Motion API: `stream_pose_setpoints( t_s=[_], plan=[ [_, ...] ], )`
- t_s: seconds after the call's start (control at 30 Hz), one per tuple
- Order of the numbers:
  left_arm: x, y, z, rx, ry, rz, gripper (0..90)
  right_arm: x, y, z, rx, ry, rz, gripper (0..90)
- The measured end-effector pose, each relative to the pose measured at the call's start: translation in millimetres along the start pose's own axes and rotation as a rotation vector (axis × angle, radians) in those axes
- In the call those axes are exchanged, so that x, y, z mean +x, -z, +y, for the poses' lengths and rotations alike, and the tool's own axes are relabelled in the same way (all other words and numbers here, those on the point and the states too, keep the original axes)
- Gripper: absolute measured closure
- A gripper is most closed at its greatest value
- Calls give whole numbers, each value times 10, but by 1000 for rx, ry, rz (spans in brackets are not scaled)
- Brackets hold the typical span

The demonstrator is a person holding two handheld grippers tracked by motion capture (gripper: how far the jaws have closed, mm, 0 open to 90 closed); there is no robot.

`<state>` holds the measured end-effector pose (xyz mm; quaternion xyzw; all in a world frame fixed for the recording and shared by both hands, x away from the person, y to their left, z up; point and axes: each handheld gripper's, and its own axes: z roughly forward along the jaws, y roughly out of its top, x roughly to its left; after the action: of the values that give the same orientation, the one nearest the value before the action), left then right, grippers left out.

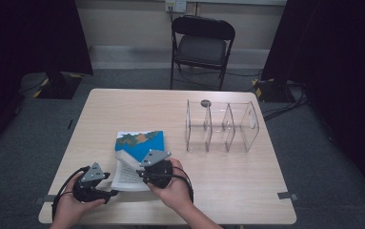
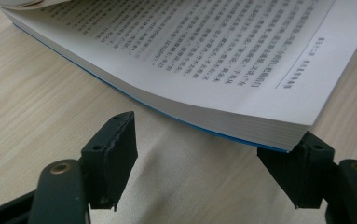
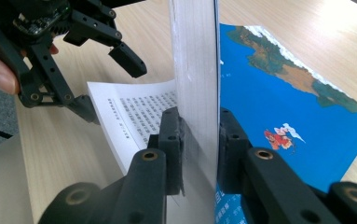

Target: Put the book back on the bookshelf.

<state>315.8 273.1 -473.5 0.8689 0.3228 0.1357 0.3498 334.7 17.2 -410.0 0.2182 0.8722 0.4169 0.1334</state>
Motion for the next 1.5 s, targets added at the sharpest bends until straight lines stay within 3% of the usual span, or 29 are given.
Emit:
stream_pose_setpoints(
  t_s=[0.43, 0.57, 0.77, 0.93, 1.13, 1.2, 1.5],
  plan=[
    [31, 11, 69, -33, 6, 1, 202, 38, -2, -79, 6, 6, 6, 756],
    [43, 16, 89, -33, -38, 5, 201, 42, 6, -84, 1, 4, 11, 755],
    [36, -16, 102, -34, -49, -5, 197, 39, 20, -92, 3, -10, 21, 755],
    [64, -43, 124, -38, -13, -24, 178, 47, 22, -96, 0, -5, 21, 755],
    [68, -34, 171, -58, -73, -32, 153, 32, 67, -101, -2, -18, 36, 754],
    [58, -30, 178, -65, -54, -32, 151, 36, 78, -95, -1, -12, 34, 755],
    [85, -39, 209, -68, -72, -37, 150, 37, 74, -93, 3, -15, 38, 754]
  ],
)
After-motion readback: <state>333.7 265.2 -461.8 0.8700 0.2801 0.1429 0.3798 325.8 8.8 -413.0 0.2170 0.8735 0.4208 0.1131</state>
